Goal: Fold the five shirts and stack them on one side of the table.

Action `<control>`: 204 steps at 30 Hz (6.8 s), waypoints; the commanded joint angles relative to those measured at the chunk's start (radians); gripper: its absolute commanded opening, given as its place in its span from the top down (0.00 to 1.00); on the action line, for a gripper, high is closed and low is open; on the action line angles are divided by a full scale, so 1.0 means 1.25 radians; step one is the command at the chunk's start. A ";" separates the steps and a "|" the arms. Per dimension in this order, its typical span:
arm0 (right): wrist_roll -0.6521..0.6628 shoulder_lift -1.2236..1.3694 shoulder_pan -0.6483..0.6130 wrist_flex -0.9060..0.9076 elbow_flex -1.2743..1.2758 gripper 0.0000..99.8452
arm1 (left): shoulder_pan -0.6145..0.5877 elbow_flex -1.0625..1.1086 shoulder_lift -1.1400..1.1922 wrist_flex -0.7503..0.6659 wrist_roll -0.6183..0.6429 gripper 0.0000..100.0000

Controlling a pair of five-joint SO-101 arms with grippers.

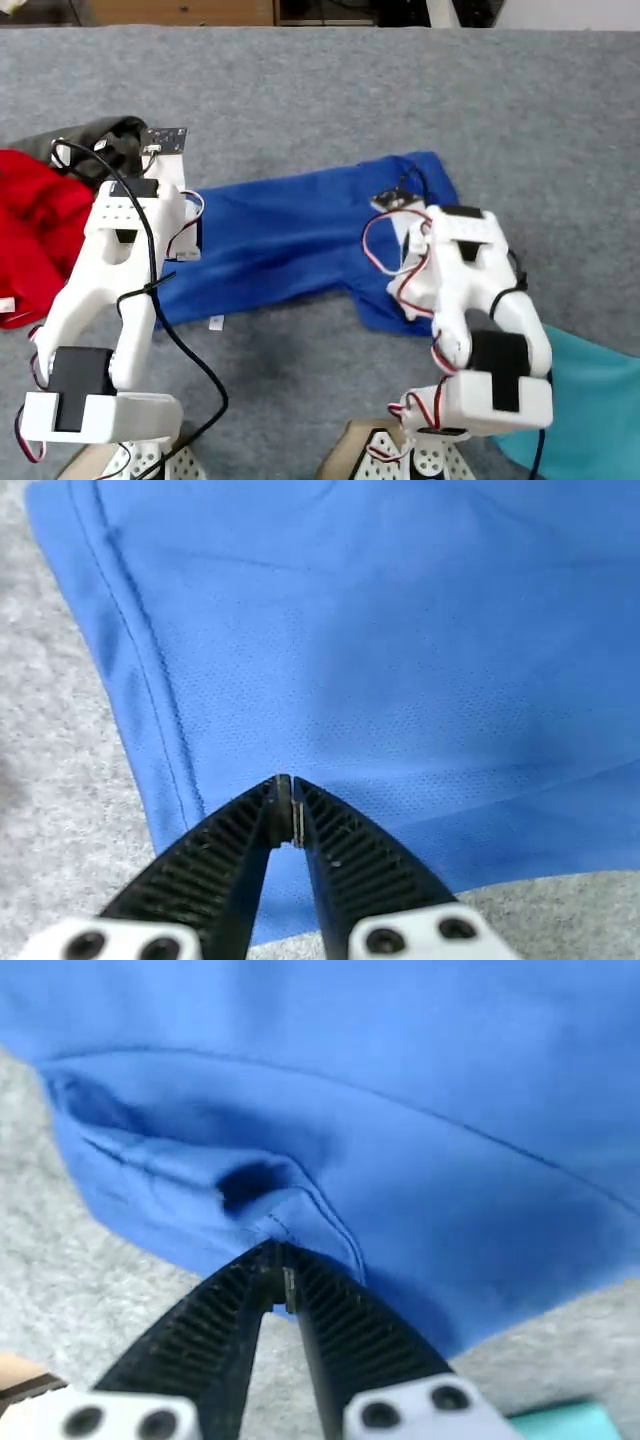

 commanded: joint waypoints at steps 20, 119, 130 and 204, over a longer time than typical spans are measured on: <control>0.010 -0.348 0.014 -0.098 0.053 1.00 | 0.001 -0.002 -0.004 -0.006 0.000 0.98; 0.026 0.531 0.154 -0.200 -0.760 1.00 | -0.183 -0.597 0.548 -0.038 0.129 0.98; 0.032 0.536 0.141 0.029 -0.962 1.00 | -0.134 -0.628 0.538 0.004 0.107 0.98; 0.642 -0.087 -0.035 -0.169 0.114 0.95 | -0.189 0.227 -0.117 -0.390 0.029 0.98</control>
